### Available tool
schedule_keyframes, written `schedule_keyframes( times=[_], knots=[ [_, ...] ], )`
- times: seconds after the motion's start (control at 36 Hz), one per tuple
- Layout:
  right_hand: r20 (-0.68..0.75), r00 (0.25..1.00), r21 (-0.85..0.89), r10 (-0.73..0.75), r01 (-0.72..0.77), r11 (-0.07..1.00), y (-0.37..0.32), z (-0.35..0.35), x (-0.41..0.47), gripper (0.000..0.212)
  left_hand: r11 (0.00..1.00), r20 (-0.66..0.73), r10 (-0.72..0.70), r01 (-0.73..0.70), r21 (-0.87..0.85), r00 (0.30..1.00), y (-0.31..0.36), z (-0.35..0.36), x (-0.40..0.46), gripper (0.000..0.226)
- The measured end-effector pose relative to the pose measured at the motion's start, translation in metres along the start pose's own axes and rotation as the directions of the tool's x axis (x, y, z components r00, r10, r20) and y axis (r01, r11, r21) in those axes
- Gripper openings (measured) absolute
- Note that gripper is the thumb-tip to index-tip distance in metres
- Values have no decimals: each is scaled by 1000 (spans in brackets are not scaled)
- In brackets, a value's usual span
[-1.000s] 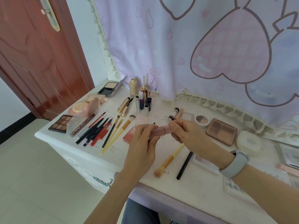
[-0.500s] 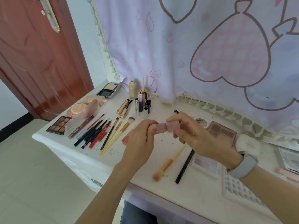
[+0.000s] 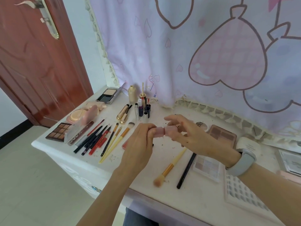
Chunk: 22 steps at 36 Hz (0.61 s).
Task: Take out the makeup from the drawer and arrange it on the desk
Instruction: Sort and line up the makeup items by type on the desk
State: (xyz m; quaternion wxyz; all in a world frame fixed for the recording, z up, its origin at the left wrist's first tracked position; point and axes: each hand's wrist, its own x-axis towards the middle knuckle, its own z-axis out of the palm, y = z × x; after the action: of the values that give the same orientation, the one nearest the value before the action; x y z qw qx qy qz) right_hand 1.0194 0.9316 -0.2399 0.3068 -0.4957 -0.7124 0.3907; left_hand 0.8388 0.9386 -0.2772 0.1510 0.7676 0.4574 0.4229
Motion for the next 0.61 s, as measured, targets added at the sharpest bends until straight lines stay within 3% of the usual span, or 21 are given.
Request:
schedule_keyframes(
  times=[0.08,0.17,0.28,0.42,0.61],
  knots=[
    [32,997,-47,64,-62,997,-1,-5,4,21,1000,12,4,-4,-4,1000,1,0,2,33],
    [3,1000,-239,-28,28,971,1,-9,0,8,998,61,-54,56,-26,997,1,2,5,30],
    [-19,983,-407,-182,159,899,2,-15,-4,21,966,226,-183,217,-137,957,1,-1,12,30],
    [-30,941,-624,-337,245,742,3,-23,-2,32,889,493,-101,301,-345,864,6,-15,24,18],
    [88,839,-745,-537,413,524,-1,-31,1,22,949,605,-99,258,-182,790,9,-17,38,22]
  ],
)
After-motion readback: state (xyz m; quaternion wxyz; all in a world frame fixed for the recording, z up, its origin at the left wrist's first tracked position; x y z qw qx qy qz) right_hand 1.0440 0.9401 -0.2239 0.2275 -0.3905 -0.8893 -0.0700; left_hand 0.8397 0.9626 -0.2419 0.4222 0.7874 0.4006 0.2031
